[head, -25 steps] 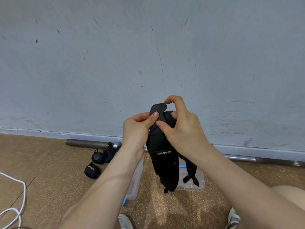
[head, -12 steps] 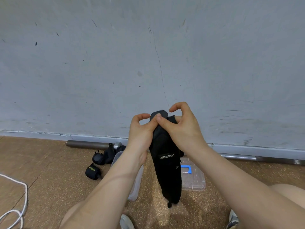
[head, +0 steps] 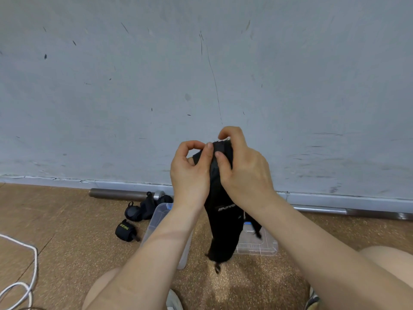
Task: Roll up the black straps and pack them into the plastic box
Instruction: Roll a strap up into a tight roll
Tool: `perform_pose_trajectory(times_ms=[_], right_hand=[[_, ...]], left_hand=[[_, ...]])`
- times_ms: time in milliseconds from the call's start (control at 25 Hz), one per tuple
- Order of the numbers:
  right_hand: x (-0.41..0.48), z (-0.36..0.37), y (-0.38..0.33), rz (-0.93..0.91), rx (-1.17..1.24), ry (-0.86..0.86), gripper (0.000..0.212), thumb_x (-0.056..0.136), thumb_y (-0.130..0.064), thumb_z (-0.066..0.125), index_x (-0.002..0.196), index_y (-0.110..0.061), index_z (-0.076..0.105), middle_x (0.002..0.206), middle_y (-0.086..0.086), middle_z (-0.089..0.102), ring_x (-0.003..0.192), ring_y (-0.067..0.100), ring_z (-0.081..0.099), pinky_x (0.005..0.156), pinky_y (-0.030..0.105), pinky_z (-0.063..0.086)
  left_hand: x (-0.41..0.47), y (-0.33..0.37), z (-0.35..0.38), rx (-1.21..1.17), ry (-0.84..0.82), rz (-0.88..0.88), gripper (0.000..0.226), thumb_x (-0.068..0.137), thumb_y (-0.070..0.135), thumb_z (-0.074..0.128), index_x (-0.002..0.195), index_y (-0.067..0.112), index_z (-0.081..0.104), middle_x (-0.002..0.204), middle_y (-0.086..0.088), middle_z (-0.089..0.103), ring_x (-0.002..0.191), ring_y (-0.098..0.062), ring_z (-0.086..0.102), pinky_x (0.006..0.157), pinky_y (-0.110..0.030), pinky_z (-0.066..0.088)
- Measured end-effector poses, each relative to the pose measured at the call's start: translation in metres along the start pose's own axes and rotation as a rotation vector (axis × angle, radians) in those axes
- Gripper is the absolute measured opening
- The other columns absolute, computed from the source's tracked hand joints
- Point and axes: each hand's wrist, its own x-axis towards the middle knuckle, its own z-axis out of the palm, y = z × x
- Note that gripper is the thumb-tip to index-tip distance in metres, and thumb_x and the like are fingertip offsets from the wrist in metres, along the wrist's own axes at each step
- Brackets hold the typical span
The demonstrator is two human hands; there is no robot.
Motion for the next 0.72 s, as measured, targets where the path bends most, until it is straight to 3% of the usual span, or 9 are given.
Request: perform_pose_trajectory(times_ms=[120,240,400,520,600,720], right_hand=[[0.004,-0.008,0.002,0.444,0.511,-0.108,0.026,0.091,-0.016,0.065,0.104,-0.029,0.046,0.081,0.014,0.071,0.07,0.029,0.068,0.064,0.041,0.055],[0.006,-0.013,-0.001,0.594,0.716,-0.113,0.027,0.091,-0.003,0.065,0.096,-0.026,0.051,0.083,0.014,0.073,0.067,0.025,0.07,0.059,0.036,0.056],[0.003,-0.005,0.004,0.443,0.509,0.038,0.03,0.088,-0.004,0.061,0.089,-0.032,0.049,0.076,0.007,0.072,0.073,0.029,0.069,0.067,0.043,0.058],[0.0,0.0,0.002,0.276,0.301,0.059,0.027,0.09,-0.007,0.054,0.097,-0.032,0.047,0.071,0.0,0.066,0.073,0.028,0.063,0.07,0.044,0.051],[0.0,0.002,-0.002,0.194,0.208,0.032,0.019,0.095,-0.009,0.049,0.105,-0.025,0.047,0.069,-0.003,0.061,0.071,0.03,0.059,0.067,0.042,0.045],[0.004,-0.005,-0.004,0.106,-0.067,-0.046,0.014,0.1,-0.021,0.046,0.113,-0.017,0.048,0.08,-0.003,0.052,0.075,0.03,0.053,0.068,0.039,0.037]], left_hand=[[-0.004,0.0,0.0,0.09,0.017,0.088,0.015,0.085,0.035,0.073,0.082,0.029,0.06,0.051,0.002,0.052,0.05,-0.016,0.049,0.052,-0.037,0.042],[-0.007,0.003,0.002,0.146,0.014,0.165,0.013,0.086,0.033,0.073,0.081,0.032,0.061,0.06,0.011,0.06,0.058,-0.01,0.059,0.058,-0.035,0.049],[-0.011,0.002,0.006,0.129,-0.097,0.109,0.005,0.093,0.029,0.064,0.091,0.032,0.06,0.081,0.011,0.07,0.079,-0.005,0.066,0.071,-0.026,0.052],[-0.009,0.003,0.006,0.113,-0.115,0.113,0.011,0.093,0.021,0.064,0.092,0.032,0.061,0.083,0.009,0.072,0.083,-0.008,0.069,0.077,-0.032,0.055],[-0.009,0.004,0.004,0.128,-0.098,0.157,0.016,0.092,0.018,0.063,0.093,0.033,0.061,0.079,0.006,0.072,0.081,-0.012,0.069,0.077,-0.036,0.056],[-0.011,0.009,0.003,0.186,-0.033,0.21,0.018,0.095,0.016,0.057,0.094,0.034,0.058,0.072,0.012,0.068,0.068,-0.006,0.062,0.067,-0.023,0.049]])
